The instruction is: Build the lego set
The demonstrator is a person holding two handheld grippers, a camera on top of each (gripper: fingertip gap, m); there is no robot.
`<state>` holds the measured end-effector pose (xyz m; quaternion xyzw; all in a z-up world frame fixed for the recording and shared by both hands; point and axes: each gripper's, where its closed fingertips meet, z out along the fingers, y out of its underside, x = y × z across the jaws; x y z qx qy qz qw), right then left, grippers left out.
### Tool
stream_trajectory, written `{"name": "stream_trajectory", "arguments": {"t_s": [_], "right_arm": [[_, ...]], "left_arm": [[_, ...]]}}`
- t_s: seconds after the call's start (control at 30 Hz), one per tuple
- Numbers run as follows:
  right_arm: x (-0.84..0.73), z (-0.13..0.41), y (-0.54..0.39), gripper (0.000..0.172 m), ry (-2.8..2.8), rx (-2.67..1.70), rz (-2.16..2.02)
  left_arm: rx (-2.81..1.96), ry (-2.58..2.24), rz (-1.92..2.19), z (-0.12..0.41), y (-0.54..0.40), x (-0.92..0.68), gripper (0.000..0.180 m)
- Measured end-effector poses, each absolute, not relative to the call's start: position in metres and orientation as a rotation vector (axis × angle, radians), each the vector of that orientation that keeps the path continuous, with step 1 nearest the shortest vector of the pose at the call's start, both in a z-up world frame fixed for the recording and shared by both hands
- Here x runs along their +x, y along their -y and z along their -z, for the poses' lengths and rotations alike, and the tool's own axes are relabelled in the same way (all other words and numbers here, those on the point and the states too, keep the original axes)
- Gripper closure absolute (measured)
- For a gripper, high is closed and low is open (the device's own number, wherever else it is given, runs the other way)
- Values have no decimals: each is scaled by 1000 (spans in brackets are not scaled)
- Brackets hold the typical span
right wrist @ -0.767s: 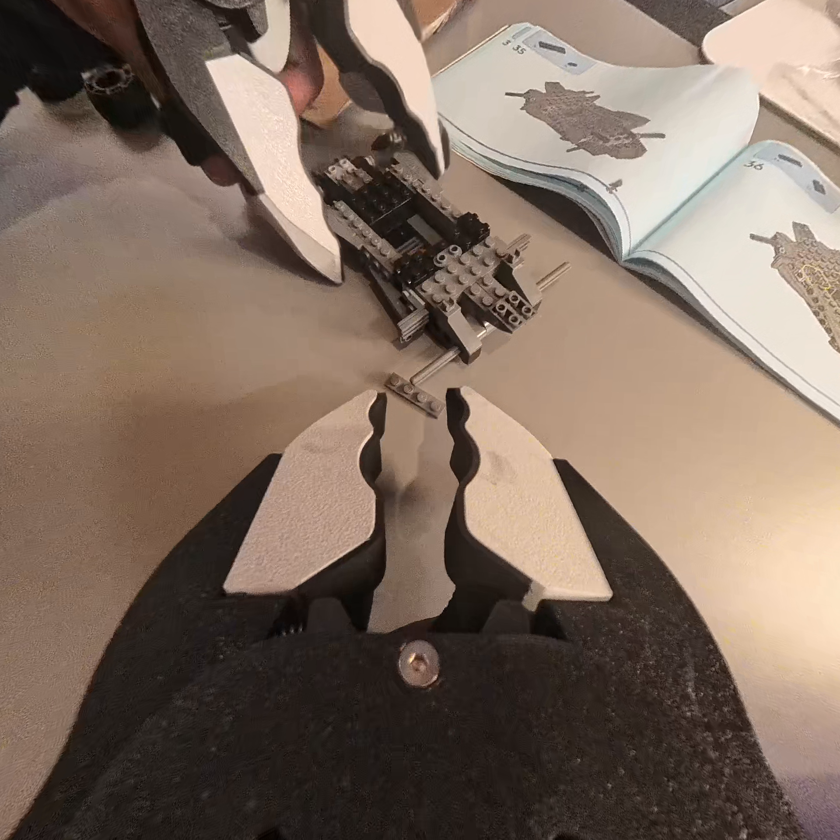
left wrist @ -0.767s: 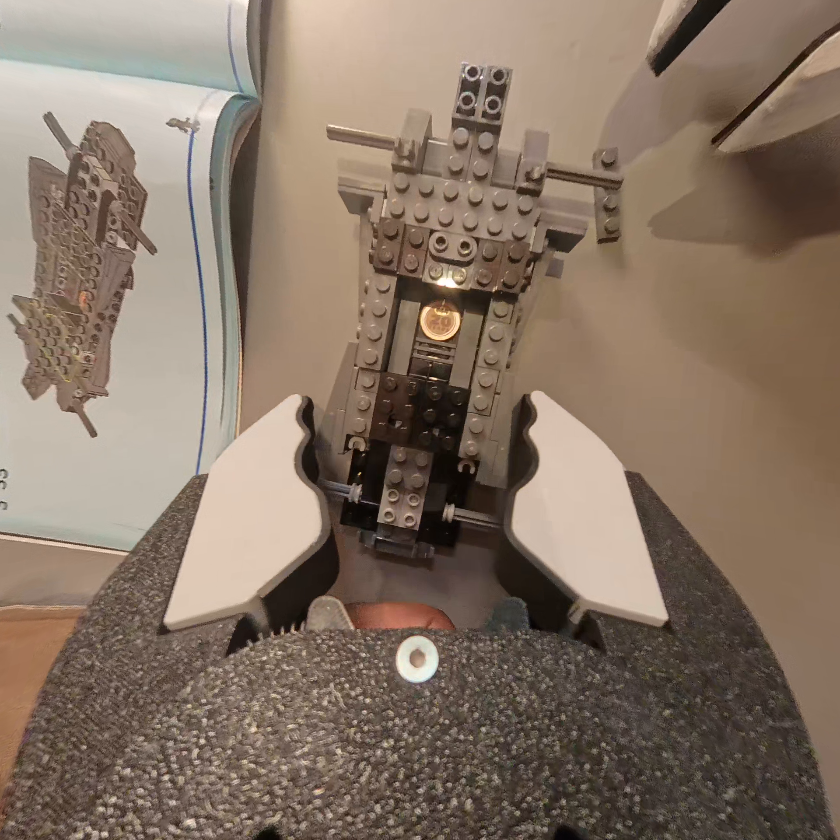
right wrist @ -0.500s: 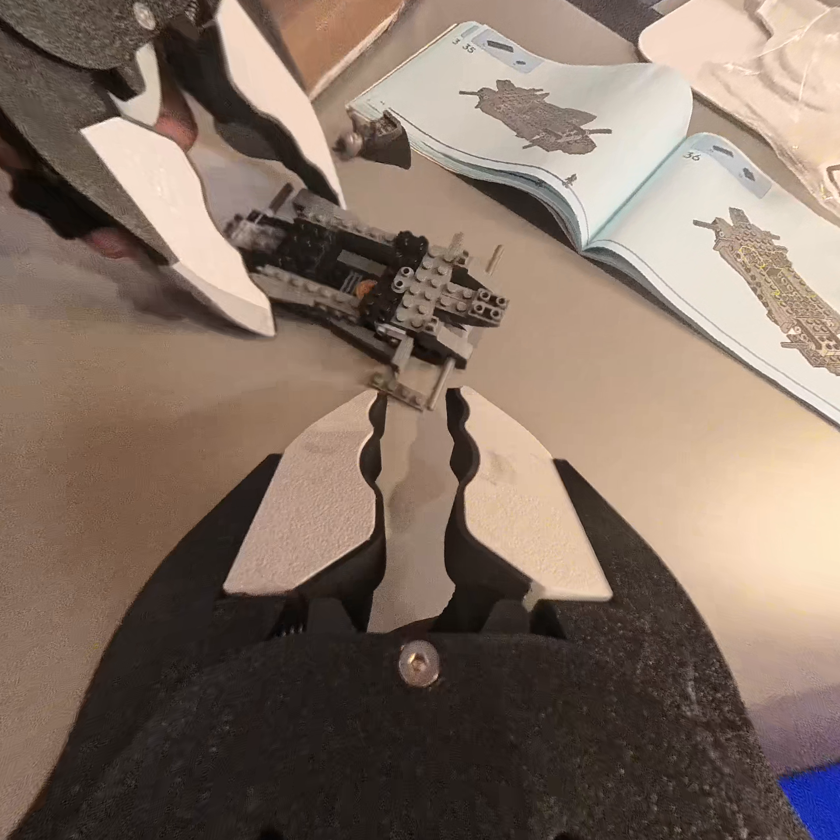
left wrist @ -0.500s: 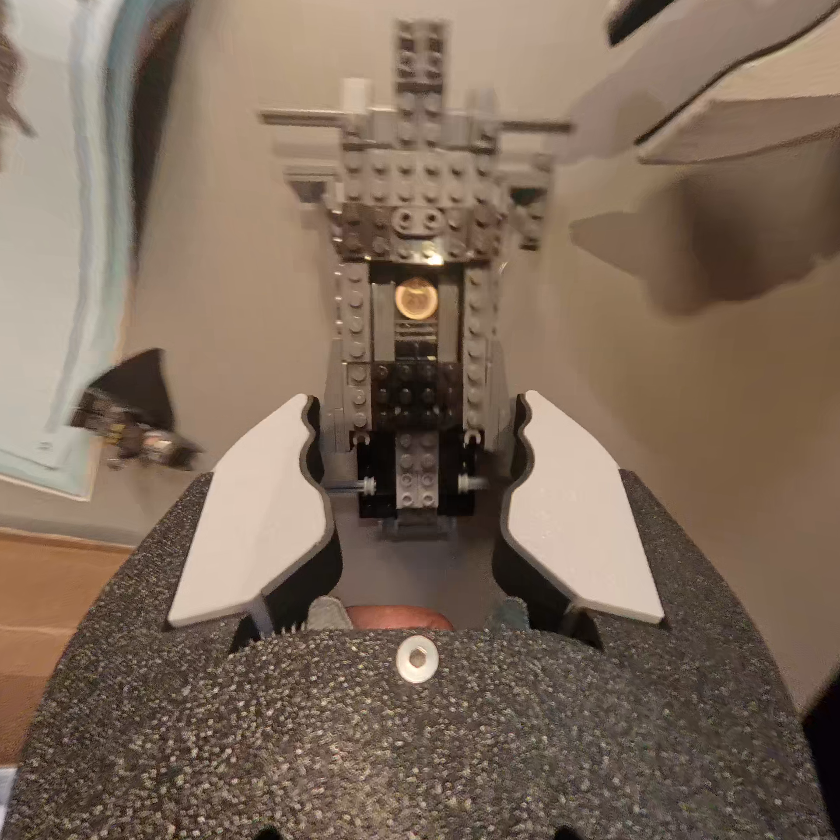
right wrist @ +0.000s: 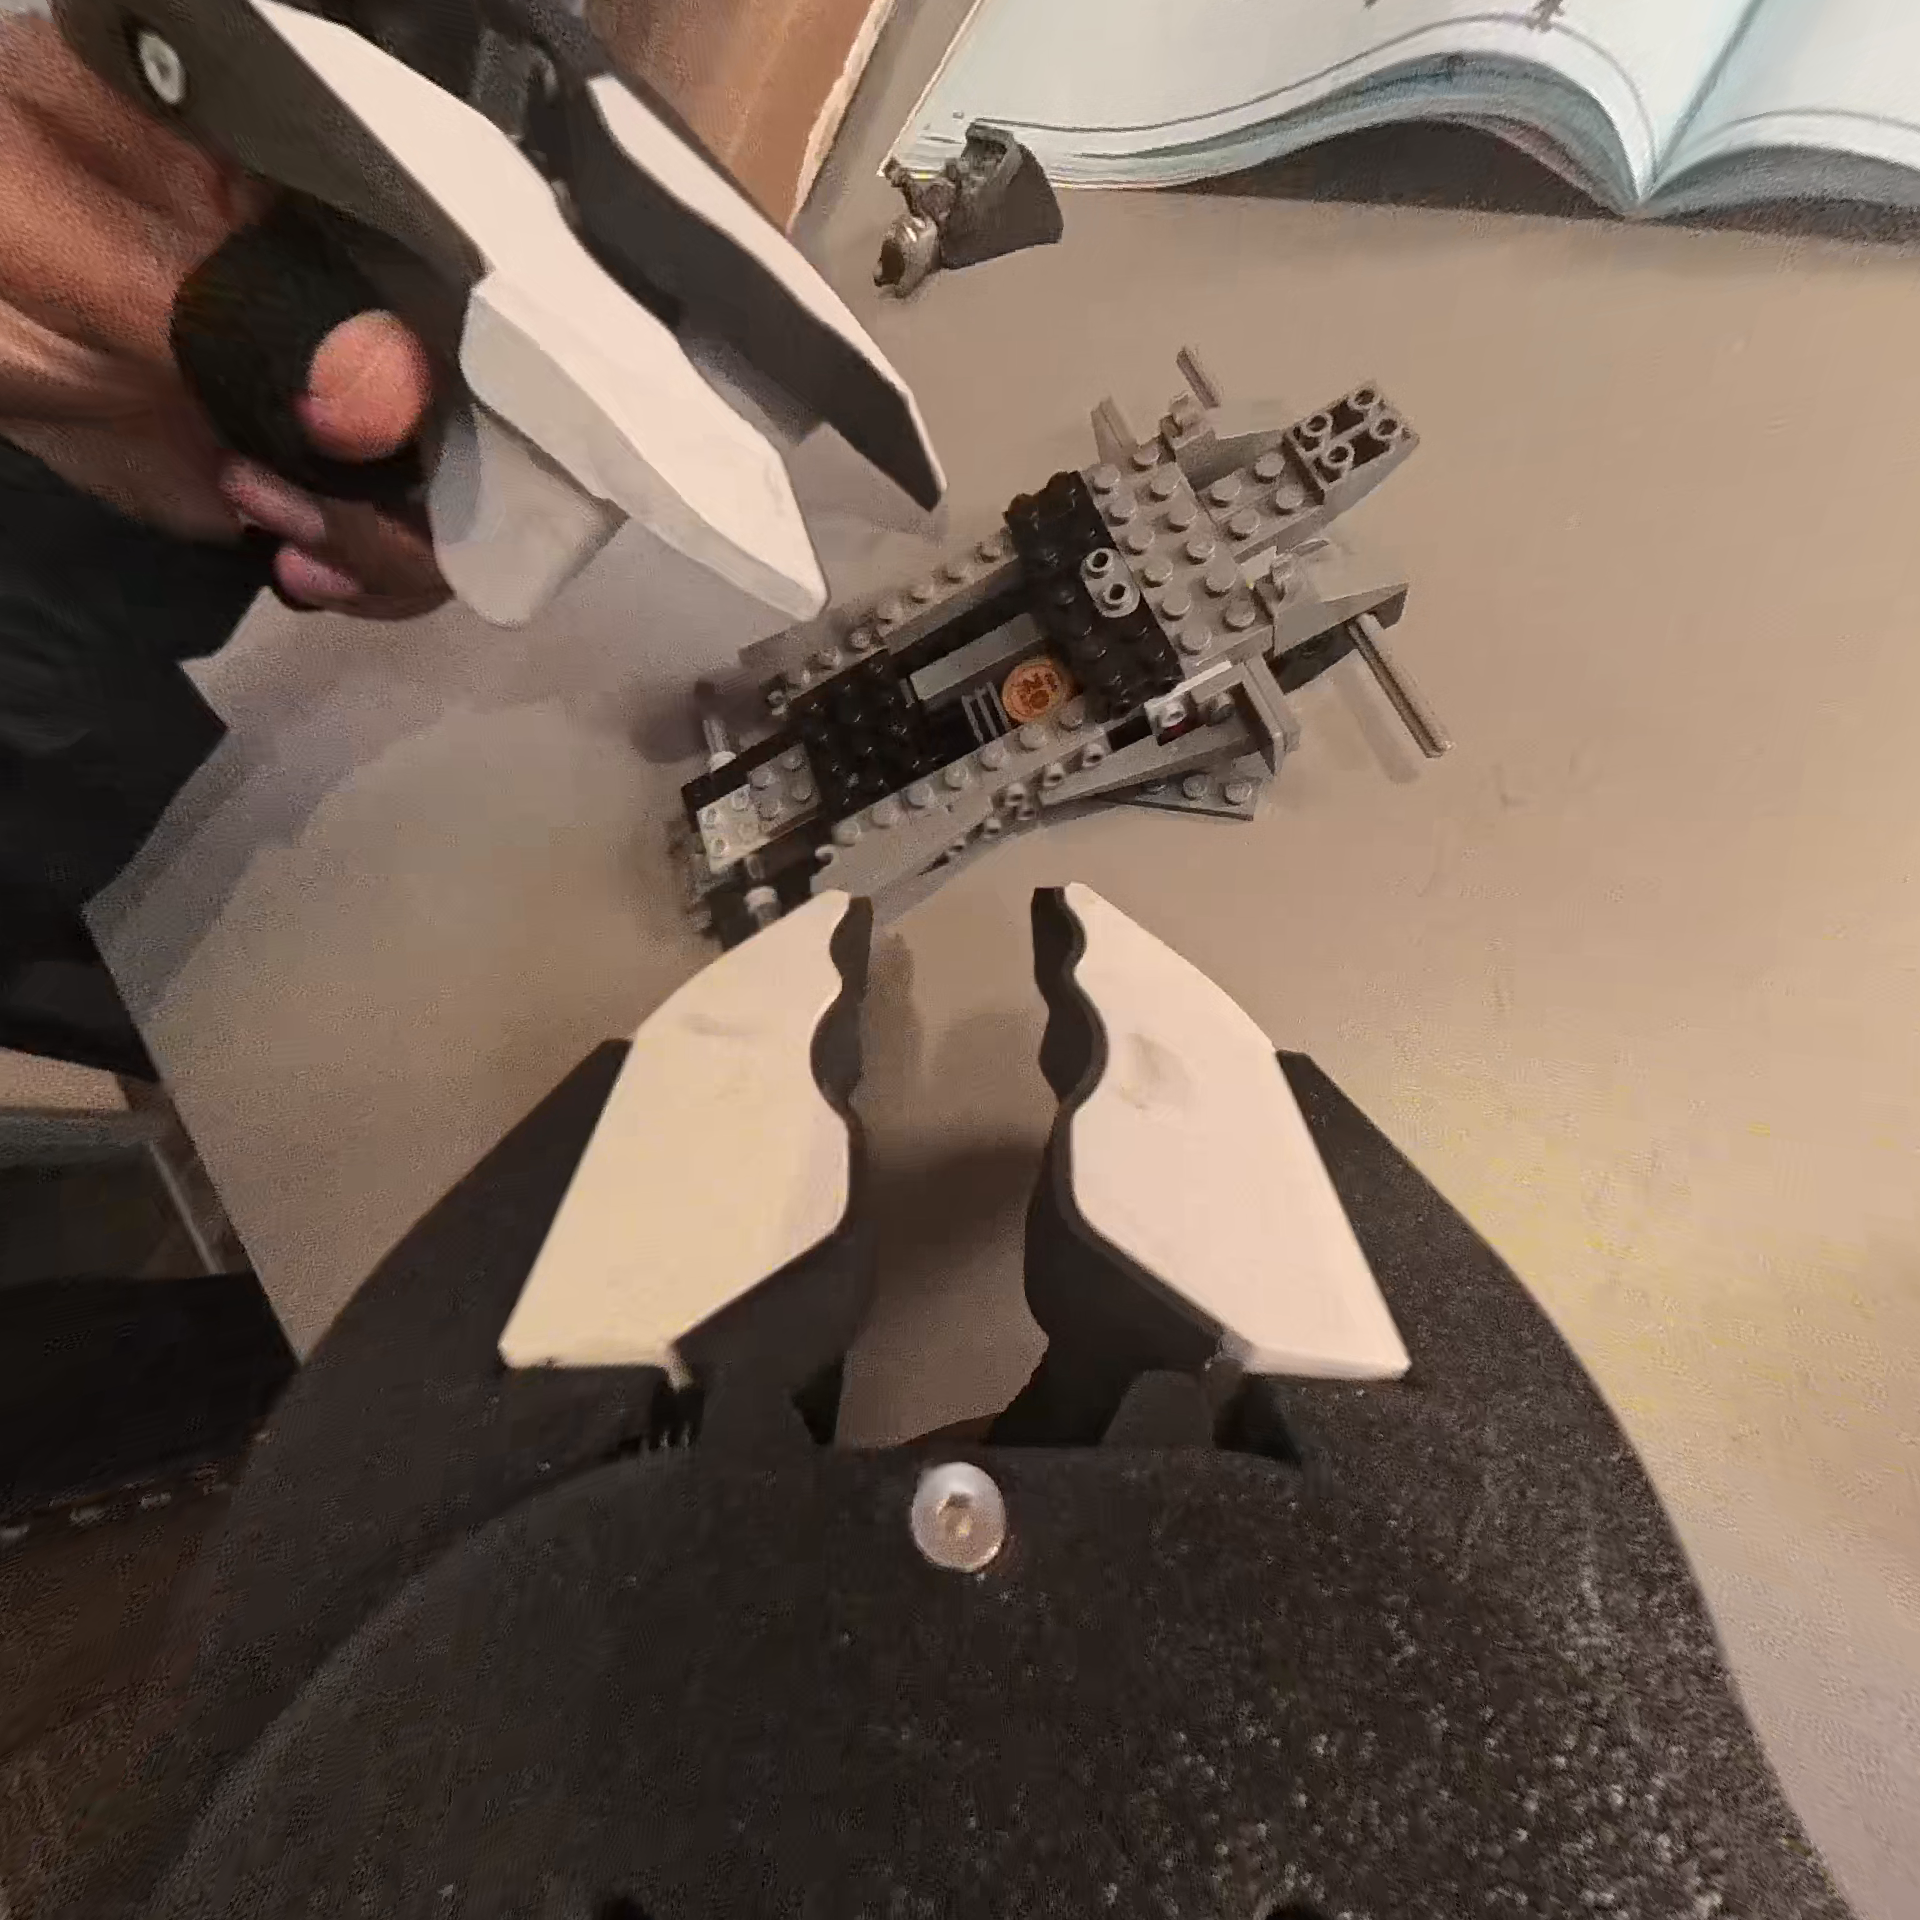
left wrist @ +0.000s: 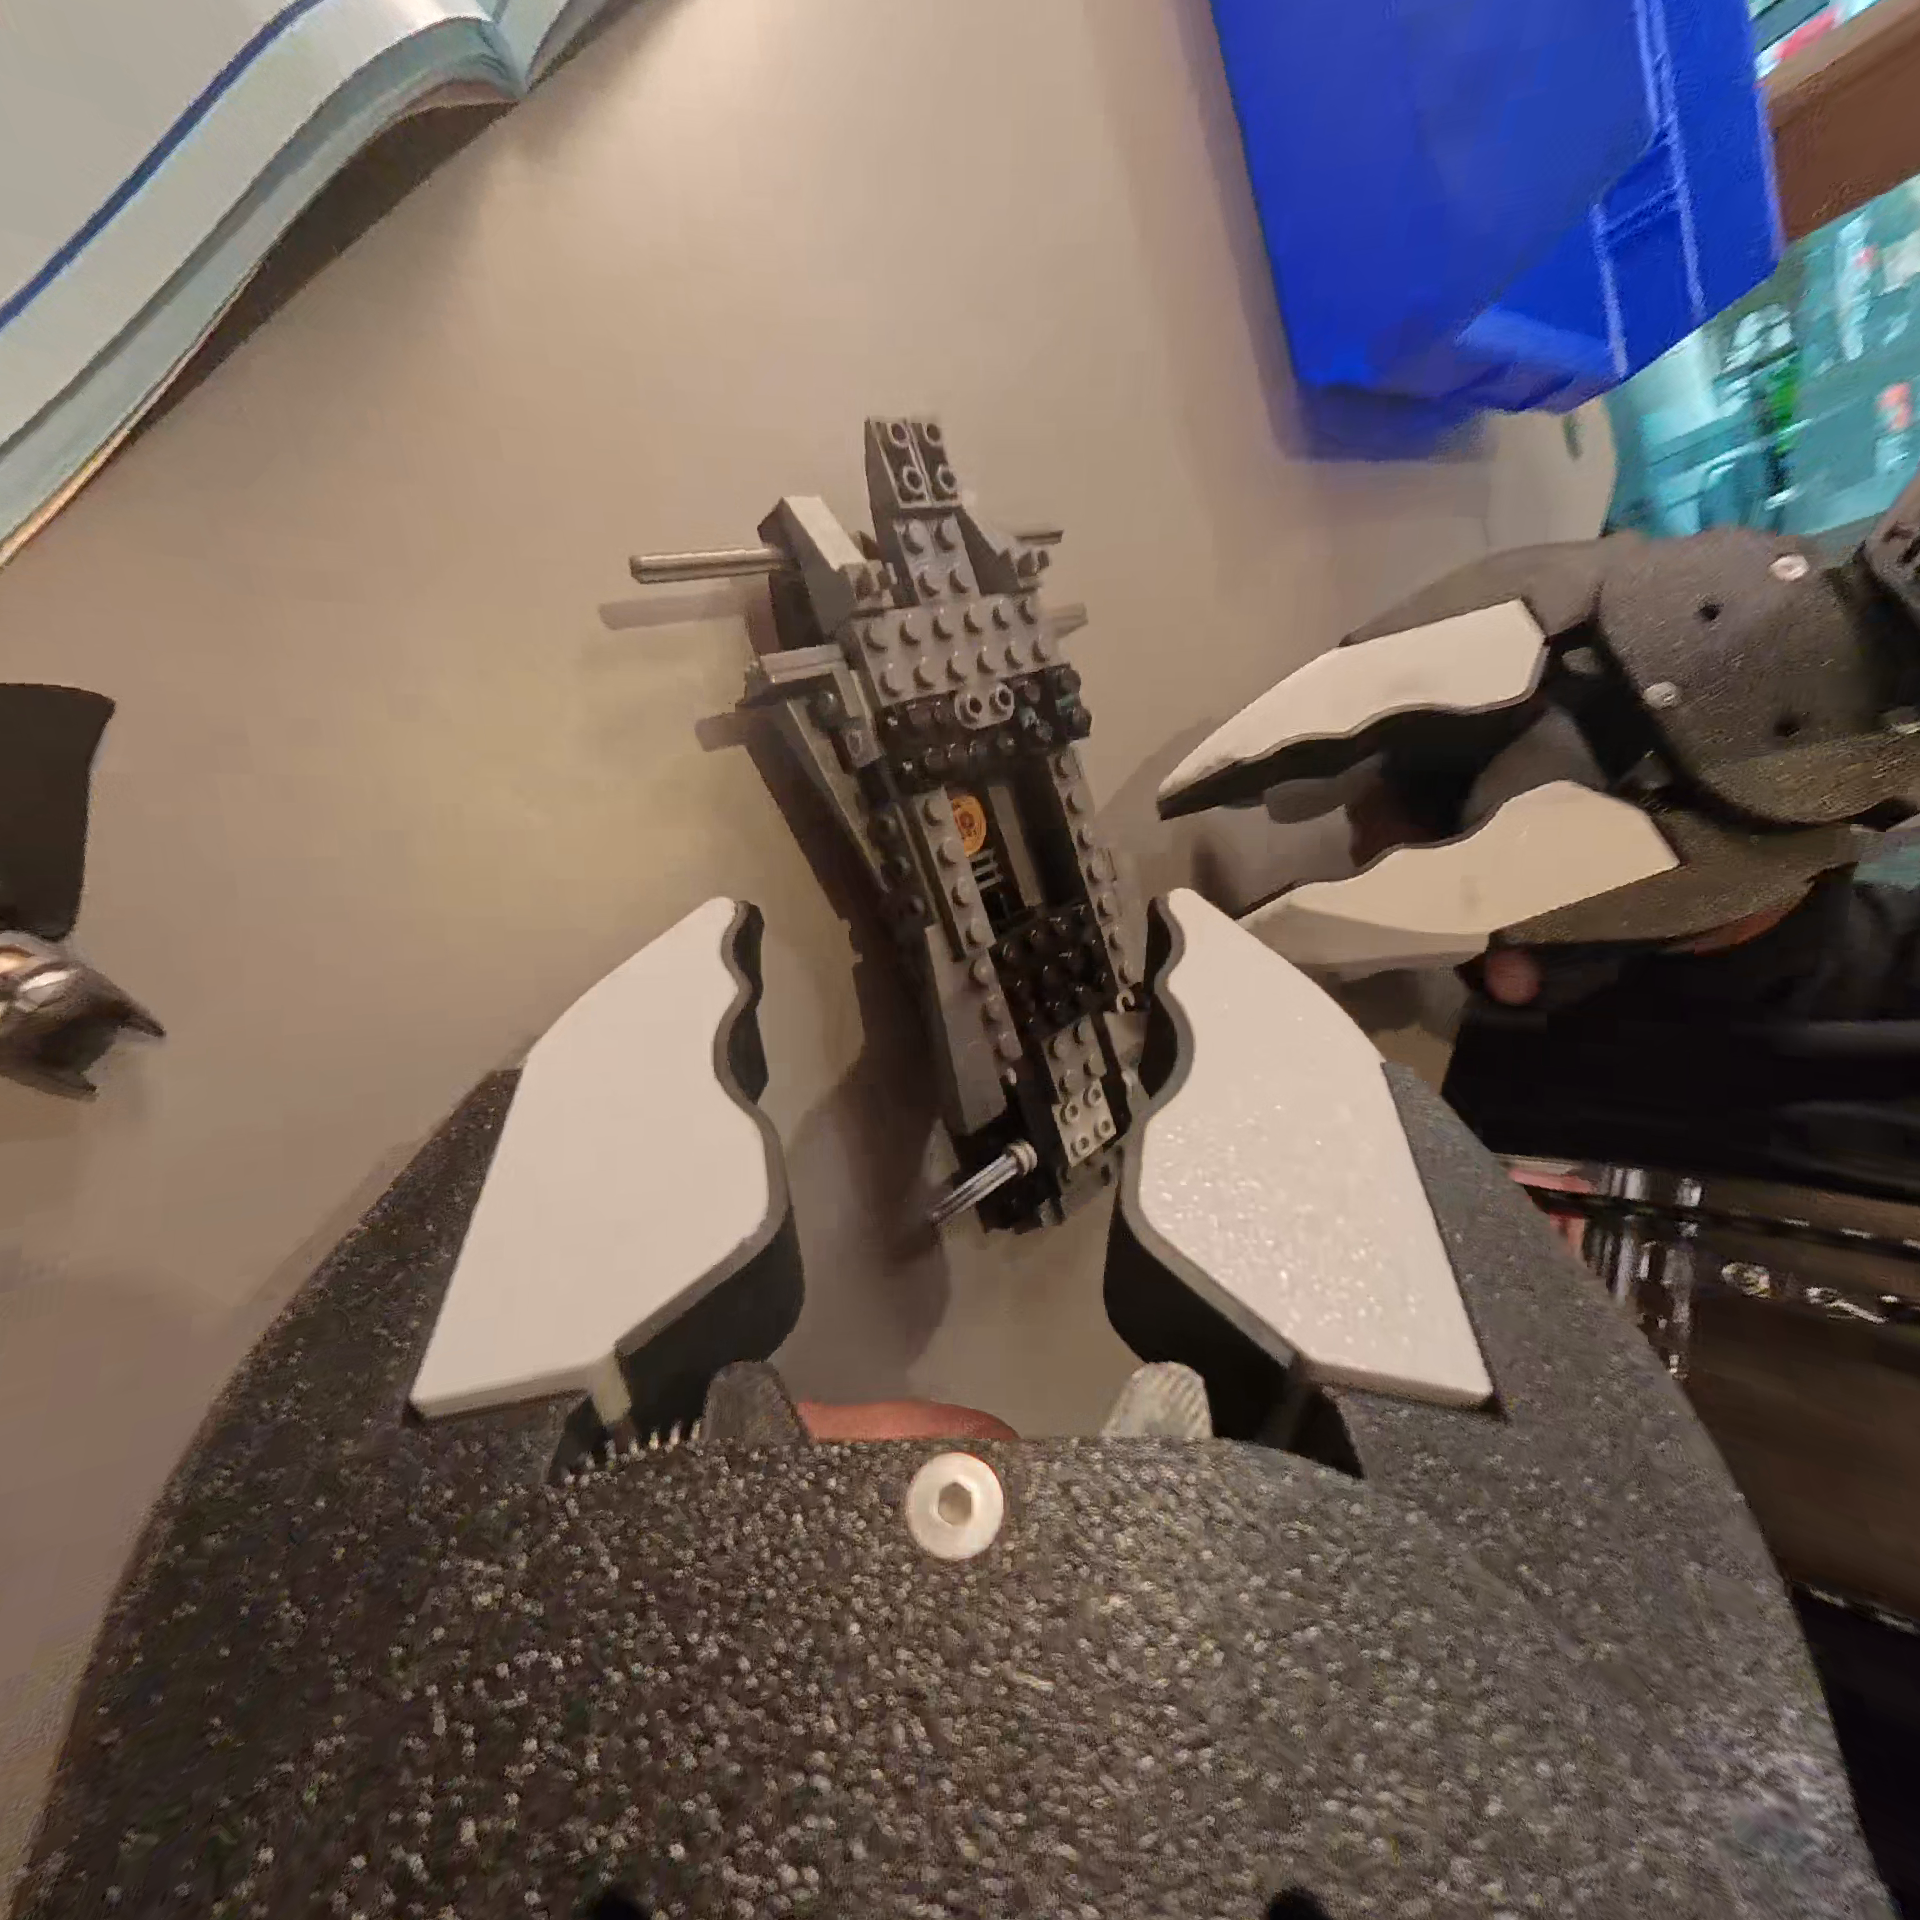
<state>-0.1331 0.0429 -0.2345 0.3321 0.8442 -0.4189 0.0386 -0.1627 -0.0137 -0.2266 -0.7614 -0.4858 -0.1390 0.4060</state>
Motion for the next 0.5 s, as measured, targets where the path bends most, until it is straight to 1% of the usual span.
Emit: {"name": "stream_trajectory", "arguments": {"t_s": [0.1,0.2,0.3,0.37,0.4,0.5], "right_arm": [[-133,242,-37,134,-2572,1045,1215],[-132,240,-28,135,-2484,1056,1231],[-137,240,-24,138,-2476,1077,1242],[-138,241,-22,138,-2494,1065,1247],[-138,241,-21,139,-2507,1056,1246],[-138,241,-20,138,-2526,1031,1246]], "left_arm": [[-1908,1244,386,232,8,-166,115],[-1940,1263,384,238,4,-167,126],[-2010,1279,349,245,3,-166,145],[-2064,1283,309,248,3,-166,153],[-2088,1288,284,250,4,-167,156],[-2151,1295,214,251,5,-168,157]]}}
